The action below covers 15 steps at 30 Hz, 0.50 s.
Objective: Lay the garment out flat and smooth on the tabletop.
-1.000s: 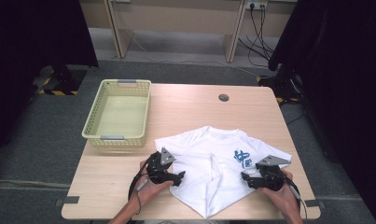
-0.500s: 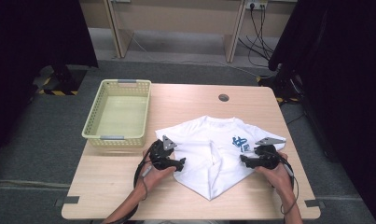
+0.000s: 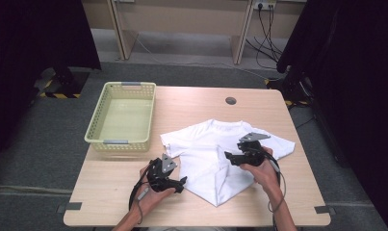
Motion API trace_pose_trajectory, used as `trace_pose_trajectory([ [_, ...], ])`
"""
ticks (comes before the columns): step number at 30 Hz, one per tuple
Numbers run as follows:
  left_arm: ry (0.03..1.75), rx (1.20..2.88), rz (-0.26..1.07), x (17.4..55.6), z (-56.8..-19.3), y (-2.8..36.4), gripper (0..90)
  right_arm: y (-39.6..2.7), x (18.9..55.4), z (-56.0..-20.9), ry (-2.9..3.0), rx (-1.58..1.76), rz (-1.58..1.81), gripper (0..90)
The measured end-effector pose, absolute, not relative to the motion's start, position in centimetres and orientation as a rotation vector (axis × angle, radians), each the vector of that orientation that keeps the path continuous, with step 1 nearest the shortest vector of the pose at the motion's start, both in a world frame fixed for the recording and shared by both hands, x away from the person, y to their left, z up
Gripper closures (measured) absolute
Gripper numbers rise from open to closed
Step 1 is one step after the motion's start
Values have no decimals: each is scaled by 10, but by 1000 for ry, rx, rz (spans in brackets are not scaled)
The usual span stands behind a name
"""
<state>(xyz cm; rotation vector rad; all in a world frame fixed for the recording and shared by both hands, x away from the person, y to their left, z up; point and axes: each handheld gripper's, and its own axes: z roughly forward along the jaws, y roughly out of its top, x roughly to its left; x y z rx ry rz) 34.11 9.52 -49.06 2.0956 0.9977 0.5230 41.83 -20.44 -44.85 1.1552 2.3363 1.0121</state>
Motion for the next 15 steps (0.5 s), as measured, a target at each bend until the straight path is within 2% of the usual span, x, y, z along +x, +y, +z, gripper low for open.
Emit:
trace_pose_trajectory([
  [7, 1015, 2095, 492, 343, -491, 98, 79, -170, 436, -459, 2398, 1092, 962, 533],
  [11, 1025, 2091, 454, 344, -491, 100, 78, -169, 438, -466, 2417, 1041, 920, 743],
  [15, 1025, 2089, 454, 344, -492, 100, 80, -183, 431, -461, 2395, 1008, 952, 848],
])
